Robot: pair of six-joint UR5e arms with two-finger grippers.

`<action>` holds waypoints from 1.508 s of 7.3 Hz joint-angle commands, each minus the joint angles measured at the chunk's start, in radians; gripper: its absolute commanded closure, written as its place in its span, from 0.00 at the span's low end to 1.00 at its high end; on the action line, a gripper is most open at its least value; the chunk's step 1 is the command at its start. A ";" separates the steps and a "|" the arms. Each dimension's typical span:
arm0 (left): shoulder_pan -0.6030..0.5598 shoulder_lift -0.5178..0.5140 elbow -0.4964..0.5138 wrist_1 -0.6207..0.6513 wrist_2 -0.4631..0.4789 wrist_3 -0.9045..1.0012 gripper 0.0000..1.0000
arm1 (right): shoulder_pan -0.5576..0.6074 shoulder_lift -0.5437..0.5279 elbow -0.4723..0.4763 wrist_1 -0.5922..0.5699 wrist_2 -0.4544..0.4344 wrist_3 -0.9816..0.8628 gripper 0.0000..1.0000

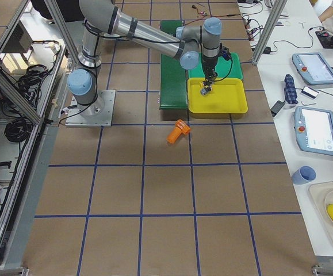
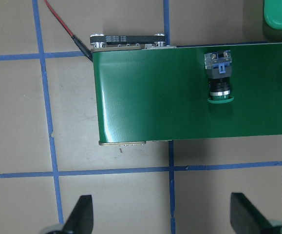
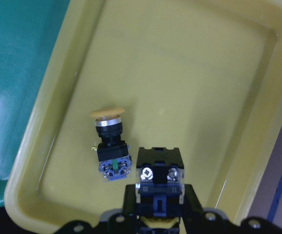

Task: Sort buttons by color to trays
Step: 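Carry the yellow button into the yellow tray and open the right gripper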

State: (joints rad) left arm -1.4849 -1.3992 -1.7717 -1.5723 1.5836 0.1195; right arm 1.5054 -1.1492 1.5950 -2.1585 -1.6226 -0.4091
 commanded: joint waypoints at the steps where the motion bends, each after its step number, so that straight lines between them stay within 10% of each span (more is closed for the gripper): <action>1: -0.002 -0.001 0.000 0.000 0.004 0.000 0.00 | -0.027 0.060 -0.001 -0.110 0.003 -0.068 0.71; 4: -0.002 0.003 -0.017 0.014 0.004 0.002 0.00 | -0.031 0.069 0.002 -0.138 0.001 -0.073 0.00; 11: -0.002 0.005 -0.040 0.067 0.006 0.000 0.00 | 0.207 -0.155 0.025 0.133 0.058 0.419 0.00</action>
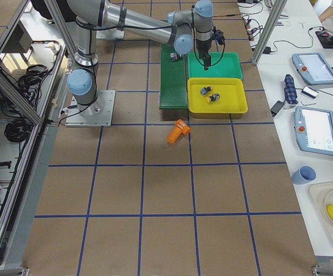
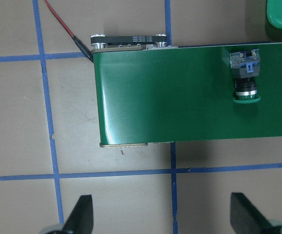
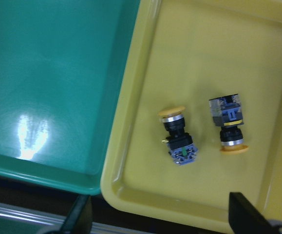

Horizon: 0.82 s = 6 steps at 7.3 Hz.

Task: Sort buttons by color to trays
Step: 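Lower the right gripper to the belt and grasp a green-capped button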

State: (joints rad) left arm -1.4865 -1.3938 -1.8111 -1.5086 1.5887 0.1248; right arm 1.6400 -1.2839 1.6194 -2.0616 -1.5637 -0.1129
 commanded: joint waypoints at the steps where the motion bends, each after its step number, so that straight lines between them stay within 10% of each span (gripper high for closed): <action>1: 0.000 -0.001 0.000 0.005 0.001 -0.005 0.00 | 0.124 -0.022 0.000 0.038 -0.009 0.187 0.01; 6: 0.000 -0.001 0.000 0.005 0.001 -0.007 0.00 | 0.198 -0.020 0.148 -0.021 -0.010 0.289 0.06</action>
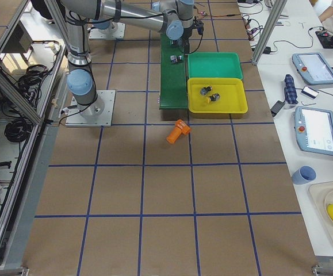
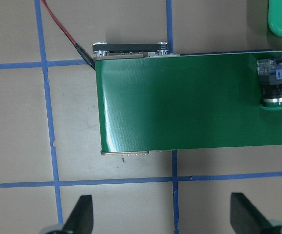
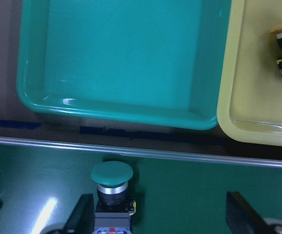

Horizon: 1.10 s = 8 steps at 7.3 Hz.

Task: Sort buttons by color to trays
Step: 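Lower the right gripper to the belt and grasp a green-capped button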

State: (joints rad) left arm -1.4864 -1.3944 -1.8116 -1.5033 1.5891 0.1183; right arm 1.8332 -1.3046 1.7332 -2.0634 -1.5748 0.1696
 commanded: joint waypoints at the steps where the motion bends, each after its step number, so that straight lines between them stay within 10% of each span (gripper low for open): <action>1: 0.000 0.000 0.000 0.000 0.000 0.000 0.00 | 0.004 -0.001 0.057 -0.021 0.001 0.005 0.07; 8: 0.003 -0.001 0.002 0.035 -0.011 0.001 0.00 | 0.006 0.050 0.091 -0.032 0.004 -0.001 0.23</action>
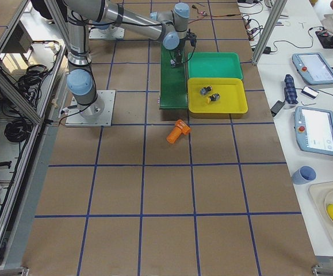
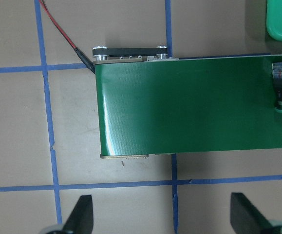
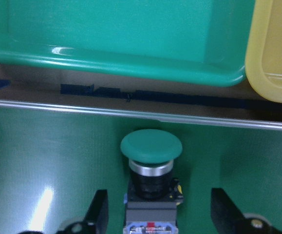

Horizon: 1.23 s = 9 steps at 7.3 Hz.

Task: Sort buttons by color to trays
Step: 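Lower the right gripper to the belt and grasp a green-capped button, then carry the green button into the green tray and open the right gripper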

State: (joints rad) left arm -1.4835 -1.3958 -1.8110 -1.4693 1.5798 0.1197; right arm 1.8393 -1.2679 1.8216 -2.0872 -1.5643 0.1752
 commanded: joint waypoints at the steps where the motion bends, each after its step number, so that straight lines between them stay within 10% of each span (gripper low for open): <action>1: -0.001 0.001 0.001 0.001 0.000 0.000 0.00 | 0.000 0.013 0.004 -0.017 -0.010 -0.009 0.38; 4: -0.001 0.001 -0.001 0.001 0.000 0.000 0.00 | -0.002 0.012 -0.002 -0.019 -0.013 -0.016 1.00; 9: -0.001 0.000 -0.001 0.009 0.002 0.000 0.00 | -0.017 0.063 -0.217 -0.013 -0.046 -0.138 1.00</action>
State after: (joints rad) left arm -1.4849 -1.3946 -1.8112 -1.4657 1.5815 0.1198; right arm 1.8261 -1.2430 1.6745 -2.1003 -1.6085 0.0811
